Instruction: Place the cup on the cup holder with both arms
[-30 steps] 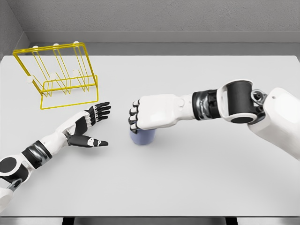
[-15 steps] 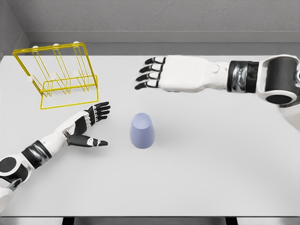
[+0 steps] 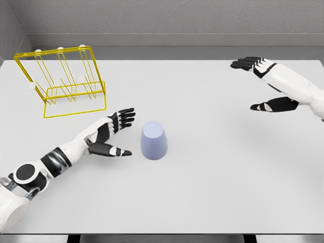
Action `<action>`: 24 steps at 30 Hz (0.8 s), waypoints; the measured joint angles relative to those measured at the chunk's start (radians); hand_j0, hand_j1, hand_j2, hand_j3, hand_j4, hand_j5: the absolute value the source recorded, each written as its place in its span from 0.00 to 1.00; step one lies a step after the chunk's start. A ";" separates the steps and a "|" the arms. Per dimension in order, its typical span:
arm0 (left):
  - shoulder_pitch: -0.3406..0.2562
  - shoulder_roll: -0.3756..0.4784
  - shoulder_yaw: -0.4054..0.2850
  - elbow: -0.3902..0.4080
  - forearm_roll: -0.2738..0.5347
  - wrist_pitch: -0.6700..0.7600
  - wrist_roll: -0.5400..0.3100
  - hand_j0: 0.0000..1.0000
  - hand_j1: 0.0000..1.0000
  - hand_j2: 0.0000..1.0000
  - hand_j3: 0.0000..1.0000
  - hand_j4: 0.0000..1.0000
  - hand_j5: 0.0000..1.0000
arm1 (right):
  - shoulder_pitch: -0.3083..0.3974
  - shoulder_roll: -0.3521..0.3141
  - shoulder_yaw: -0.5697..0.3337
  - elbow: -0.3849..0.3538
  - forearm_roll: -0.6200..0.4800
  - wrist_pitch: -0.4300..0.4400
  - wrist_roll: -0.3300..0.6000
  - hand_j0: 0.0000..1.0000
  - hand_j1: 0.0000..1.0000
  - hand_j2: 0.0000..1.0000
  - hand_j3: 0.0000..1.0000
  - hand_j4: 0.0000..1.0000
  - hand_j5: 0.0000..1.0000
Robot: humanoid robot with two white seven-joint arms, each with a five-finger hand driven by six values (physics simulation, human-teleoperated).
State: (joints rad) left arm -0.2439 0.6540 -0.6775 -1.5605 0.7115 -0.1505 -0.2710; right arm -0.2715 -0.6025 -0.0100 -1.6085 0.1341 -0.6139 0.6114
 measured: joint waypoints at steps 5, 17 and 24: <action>-0.031 -0.024 -0.029 -0.003 -0.004 0.026 0.002 1.00 1.00 1.00 1.00 1.00 1.00 | 0.017 0.007 -0.018 0.009 -0.005 0.000 0.000 1.00 1.00 1.00 1.00 1.00 1.00; -0.043 -0.063 -0.051 -0.013 -0.006 0.054 0.003 1.00 1.00 1.00 1.00 1.00 1.00 | 0.020 0.009 -0.023 0.027 -0.008 0.000 0.000 1.00 1.00 1.00 1.00 1.00 1.00; -0.055 -0.081 -0.064 -0.013 -0.006 0.056 0.003 1.00 1.00 1.00 1.00 1.00 1.00 | 0.020 0.010 -0.023 0.023 -0.008 0.000 0.000 1.00 1.00 1.00 1.00 1.00 1.00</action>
State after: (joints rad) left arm -0.2991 0.5730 -0.7410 -1.5734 0.7052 -0.0941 -0.2683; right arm -0.2516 -0.5929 -0.0332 -1.5856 0.1259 -0.6138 0.6114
